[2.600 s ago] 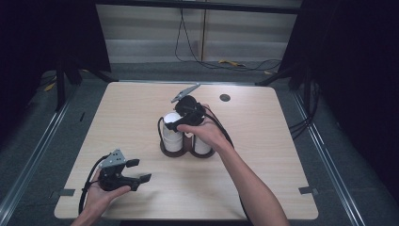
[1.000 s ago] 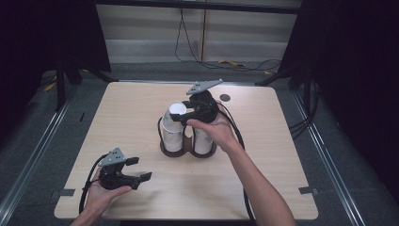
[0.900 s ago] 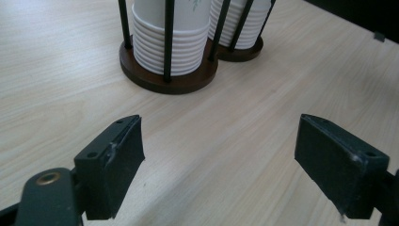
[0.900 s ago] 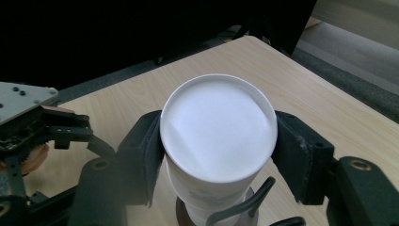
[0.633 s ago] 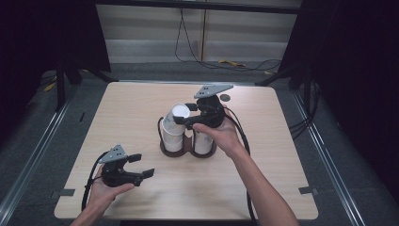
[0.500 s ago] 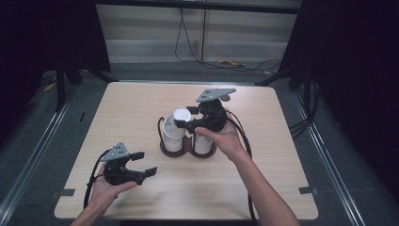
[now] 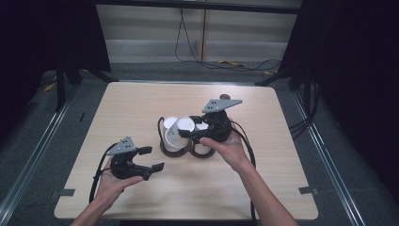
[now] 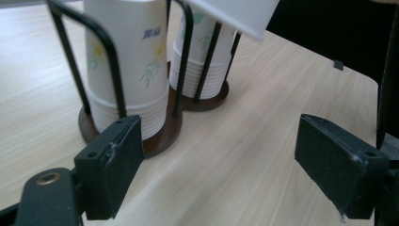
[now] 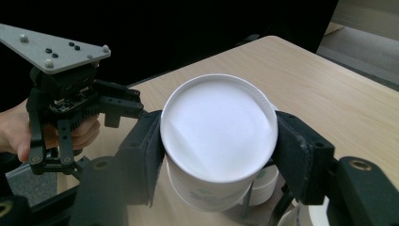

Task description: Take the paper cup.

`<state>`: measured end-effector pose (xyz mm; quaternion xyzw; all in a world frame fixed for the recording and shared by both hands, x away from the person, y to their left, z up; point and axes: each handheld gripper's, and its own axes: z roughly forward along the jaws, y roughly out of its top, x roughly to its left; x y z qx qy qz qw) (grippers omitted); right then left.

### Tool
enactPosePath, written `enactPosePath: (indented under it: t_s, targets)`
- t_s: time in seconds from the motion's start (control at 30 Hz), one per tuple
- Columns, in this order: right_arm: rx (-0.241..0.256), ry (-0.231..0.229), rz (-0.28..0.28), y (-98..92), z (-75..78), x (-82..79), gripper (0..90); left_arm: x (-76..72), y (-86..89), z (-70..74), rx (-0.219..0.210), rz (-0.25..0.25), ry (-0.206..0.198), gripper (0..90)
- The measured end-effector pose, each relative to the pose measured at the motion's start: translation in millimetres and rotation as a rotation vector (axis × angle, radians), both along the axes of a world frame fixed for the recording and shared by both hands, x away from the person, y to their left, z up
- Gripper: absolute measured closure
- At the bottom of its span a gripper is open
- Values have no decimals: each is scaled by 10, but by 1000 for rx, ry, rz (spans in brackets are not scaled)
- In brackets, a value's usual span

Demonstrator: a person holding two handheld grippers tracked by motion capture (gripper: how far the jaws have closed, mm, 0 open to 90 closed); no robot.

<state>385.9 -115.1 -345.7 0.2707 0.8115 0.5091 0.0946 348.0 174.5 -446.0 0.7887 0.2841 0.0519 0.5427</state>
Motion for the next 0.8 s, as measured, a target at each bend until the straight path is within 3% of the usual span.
enactPosePath:
  t_s: [0.13,0.23,0.37,0.57,0.8]
  targets:
    - [11,13,-2,-77,-84,-69,382,9,-125,54,11,-22,-18,174]
    - [28,21,-9,-151,-153,-162,382,32,-197,80,-17,-27,-18,175]
    - [39,31,-16,-210,-213,-233,383,68,-295,108,-13,-50,-28,176]
    - [41,57,-36,-306,-340,-296,383,77,-336,121,-16,-61,-38,175]
    - [79,69,-51,-425,-446,-399,383,25,-355,65,-13,-70,-37,160]
